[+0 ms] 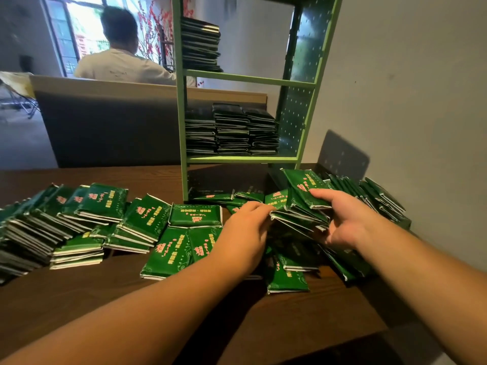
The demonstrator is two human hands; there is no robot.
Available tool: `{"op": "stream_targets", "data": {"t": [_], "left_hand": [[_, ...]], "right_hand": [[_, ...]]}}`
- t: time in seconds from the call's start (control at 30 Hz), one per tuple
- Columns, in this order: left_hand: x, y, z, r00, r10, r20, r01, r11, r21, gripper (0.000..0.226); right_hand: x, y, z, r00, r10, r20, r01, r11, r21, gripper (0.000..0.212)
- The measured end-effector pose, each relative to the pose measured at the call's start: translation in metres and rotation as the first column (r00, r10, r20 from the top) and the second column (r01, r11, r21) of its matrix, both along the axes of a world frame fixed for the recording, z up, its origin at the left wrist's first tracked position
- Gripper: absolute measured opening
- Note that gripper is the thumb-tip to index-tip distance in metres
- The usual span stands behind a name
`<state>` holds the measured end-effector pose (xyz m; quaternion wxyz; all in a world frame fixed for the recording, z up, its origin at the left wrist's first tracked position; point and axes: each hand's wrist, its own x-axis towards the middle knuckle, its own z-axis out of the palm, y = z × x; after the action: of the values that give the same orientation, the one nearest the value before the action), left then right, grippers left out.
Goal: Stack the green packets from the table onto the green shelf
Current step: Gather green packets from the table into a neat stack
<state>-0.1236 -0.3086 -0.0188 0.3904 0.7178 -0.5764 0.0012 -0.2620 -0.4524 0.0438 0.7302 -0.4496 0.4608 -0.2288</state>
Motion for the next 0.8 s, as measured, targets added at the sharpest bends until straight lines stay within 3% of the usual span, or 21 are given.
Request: {"op": "stream_targets", "data": {"t": [0.13,0.27,0.4,0.47,0.53,0.6,0.63,0.67,0.7,0.73,0.77,0.8], "left_hand": [[0.017,0.015,0.003,0.996,0.007,0.087,0.004,0.992,-0.124,0.037],[0.04,0.036,0.009,0.976,0.02,0.217,0.026,0.978,-0.209,0.041],[0.067,0.065,0.015,0.937,0.042,0.346,0.04,0.973,-0.226,0.037],[0.081,0.081,0.017,0.964,0.03,0.266,0.032,0.974,-0.226,0.045],[0.083,0.094,0.023,0.995,0.038,0.092,-0.014,0.966,-0.258,0.055],[0.086,0.109,0.029,0.956,0.06,-0.286,-0.13,0.964,-0.232,0.062],[0.087,0.115,0.033,0.824,0.031,-0.566,-0.184,0.959,-0.215,0.066],[0.093,0.122,0.037,0.595,-0.028,-0.803,-0.239,0.948,-0.21,0.064],[0.097,0.125,0.04,0.341,-0.117,-0.933,-0.275,0.936,-0.218,0.056],[0.105,0.131,0.041,0.138,-0.192,-0.972,-0.314,0.922,-0.226,0.043],[0.114,0.135,0.041,0.015,-0.224,-0.975,-0.329,0.919,-0.216,0.035],[0.12,0.139,0.04,-0.026,-0.233,-0.972,-0.323,0.922,-0.213,0.033]], "right_hand": [[0.009,0.014,-0.001,0.993,-0.004,0.12,-0.007,0.996,0.09,0.03],[0.023,0.039,-0.005,0.942,0.03,0.334,-0.094,0.98,0.175,0.034],[0.055,0.068,-0.019,0.886,0.112,0.449,-0.216,0.958,0.186,0.043],[0.074,0.083,-0.021,0.866,0.141,0.481,-0.253,0.951,0.178,0.041],[0.087,0.093,-0.02,0.847,0.138,0.514,-0.25,0.956,0.154,0.04],[0.106,0.105,-0.021,0.826,0.148,0.543,-0.26,0.956,0.134,0.039],[0.116,0.11,-0.021,0.82,0.151,0.553,-0.26,0.957,0.125,0.037],[0.129,0.116,-0.022,0.818,0.148,0.555,-0.256,0.959,0.121,0.035],[0.136,0.121,-0.021,0.818,0.15,0.556,-0.251,0.962,0.111,0.033],[0.147,0.127,-0.02,0.815,0.153,0.559,-0.254,0.961,0.107,0.031],[0.157,0.133,-0.019,0.815,0.159,0.557,-0.258,0.961,0.103,0.03],[0.165,0.139,-0.019,0.819,0.169,0.548,-0.256,0.963,0.087,0.029]]}}
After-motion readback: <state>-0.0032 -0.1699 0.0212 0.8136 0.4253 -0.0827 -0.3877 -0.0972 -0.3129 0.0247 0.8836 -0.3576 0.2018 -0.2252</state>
